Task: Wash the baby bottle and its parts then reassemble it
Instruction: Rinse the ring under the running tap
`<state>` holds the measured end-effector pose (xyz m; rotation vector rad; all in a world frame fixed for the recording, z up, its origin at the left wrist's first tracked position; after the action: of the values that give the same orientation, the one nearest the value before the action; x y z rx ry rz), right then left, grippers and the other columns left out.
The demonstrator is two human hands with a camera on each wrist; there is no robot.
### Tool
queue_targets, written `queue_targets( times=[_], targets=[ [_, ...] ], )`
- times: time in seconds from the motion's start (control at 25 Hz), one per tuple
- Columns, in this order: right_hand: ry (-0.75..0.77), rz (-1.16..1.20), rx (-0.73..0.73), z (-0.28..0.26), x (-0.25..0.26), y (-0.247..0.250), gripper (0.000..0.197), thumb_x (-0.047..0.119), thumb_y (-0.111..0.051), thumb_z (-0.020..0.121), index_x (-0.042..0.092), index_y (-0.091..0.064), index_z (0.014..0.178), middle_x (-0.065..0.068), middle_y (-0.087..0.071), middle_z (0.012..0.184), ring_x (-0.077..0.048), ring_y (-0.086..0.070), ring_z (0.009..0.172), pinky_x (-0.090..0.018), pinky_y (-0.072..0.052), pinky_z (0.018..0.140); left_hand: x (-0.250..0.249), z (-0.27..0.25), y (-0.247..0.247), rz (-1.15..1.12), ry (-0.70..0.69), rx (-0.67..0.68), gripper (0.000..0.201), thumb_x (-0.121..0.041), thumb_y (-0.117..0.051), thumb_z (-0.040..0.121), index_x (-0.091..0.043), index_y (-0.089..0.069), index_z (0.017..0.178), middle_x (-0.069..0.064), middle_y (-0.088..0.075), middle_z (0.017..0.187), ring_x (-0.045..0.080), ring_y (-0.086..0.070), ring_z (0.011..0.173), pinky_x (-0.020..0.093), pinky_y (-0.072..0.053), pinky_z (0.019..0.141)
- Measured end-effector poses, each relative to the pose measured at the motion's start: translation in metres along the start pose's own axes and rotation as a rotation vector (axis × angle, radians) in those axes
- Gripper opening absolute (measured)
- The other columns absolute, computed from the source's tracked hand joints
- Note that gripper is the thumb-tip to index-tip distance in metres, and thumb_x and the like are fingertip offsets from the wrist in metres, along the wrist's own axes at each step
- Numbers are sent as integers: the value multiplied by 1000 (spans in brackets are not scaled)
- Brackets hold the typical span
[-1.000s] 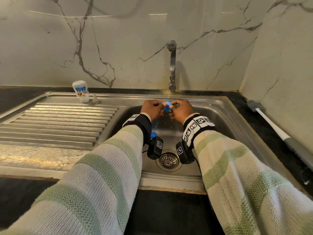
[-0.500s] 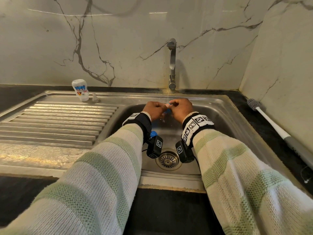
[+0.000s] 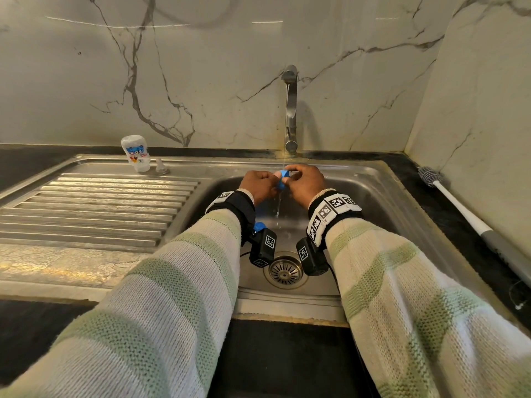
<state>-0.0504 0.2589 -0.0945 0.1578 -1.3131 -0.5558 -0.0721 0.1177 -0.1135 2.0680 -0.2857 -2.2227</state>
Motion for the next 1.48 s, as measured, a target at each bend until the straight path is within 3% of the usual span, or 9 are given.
queue_targets(
  times=[0.2,0.44,0.56,0.76,0.96,1.08,1.2,1.36,1.48],
  targets=[
    [-43,54,39,-1,-2,-3,30,19,-74,86,13,-67,115,-6,-69,107,-23,-67,96,-41,-59,83,-4,-2,1,91,-37,21,19,-11,-60,96,0,-71,106,11,-68,87,14,-61,72,17,-54,65],
    [-49,32,25,-3,0,-1,34,14,-75,84,14,-66,117,-6,-69,111,-23,-66,97,-45,-59,85,-4,-3,-1,-45,-27,32,19,-16,-57,99,-3,-68,91,20,-65,90,27,-60,84,44,-55,90],
    [-39,-10,62,-4,0,-4,34,18,-75,84,14,-67,117,-6,-70,109,-24,-67,96,-44,-58,86,-7,-2,1,20,-70,25,17,-16,-58,98,-6,-72,93,13,-67,81,23,-59,79,39,-54,85],
    [-11,-16,54,-4,2,-5,35,16,-79,78,18,-66,111,-4,-69,105,-24,-67,92,-47,-59,78,-8,-1,4,41,-68,-19,33,-26,-62,96,-14,-67,66,5,-59,63,19,-52,66,33,-51,75],
    [0,-14,45,-5,3,-5,33,20,-75,85,16,-65,115,-7,-68,112,-25,-66,97,-47,-59,81,-10,-3,1,134,-86,31,20,-14,-59,97,0,-73,102,10,-68,86,13,-59,73,23,-54,75],
    [52,-17,-5,-5,8,2,28,10,-75,82,14,-67,109,-4,-69,108,-20,-65,97,-37,-57,85,-11,-5,-2,33,-58,20,26,-26,-61,97,-7,-71,82,11,-65,76,20,-58,72,35,-55,82],
    [81,-43,10,-7,10,2,33,6,-76,79,14,-67,110,-2,-69,107,-15,-64,96,-22,-51,78,-13,-6,2,100,-89,-2,28,-29,-65,95,-7,-72,78,5,-63,68,15,-55,66,27,-50,71],
    [89,-72,37,-8,10,2,39,0,-72,80,12,-65,117,-6,-67,114,-20,-63,102,-29,-53,90,-13,-7,-1,73,-63,26,13,-18,-70,90,-8,-73,82,6,-67,72,15,-59,66,23,-52,70],
    [103,-109,18,-7,10,3,37,-1,-72,79,12,-66,113,-7,-68,112,-21,-64,102,-28,-53,86,-13,-7,-2,54,-82,39,8,-19,-75,87,-15,-70,80,6,-70,77,18,-65,75,32,-56,78]
  ],
)
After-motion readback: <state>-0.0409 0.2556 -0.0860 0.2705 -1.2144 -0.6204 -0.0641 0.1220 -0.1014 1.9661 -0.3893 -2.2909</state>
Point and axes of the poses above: each hand's wrist, its own z-axis towards the middle knuckle, its own y-axis out of the back of the hand, x = y × z, the point moved 8 cm from there along z, towards the middle knuckle
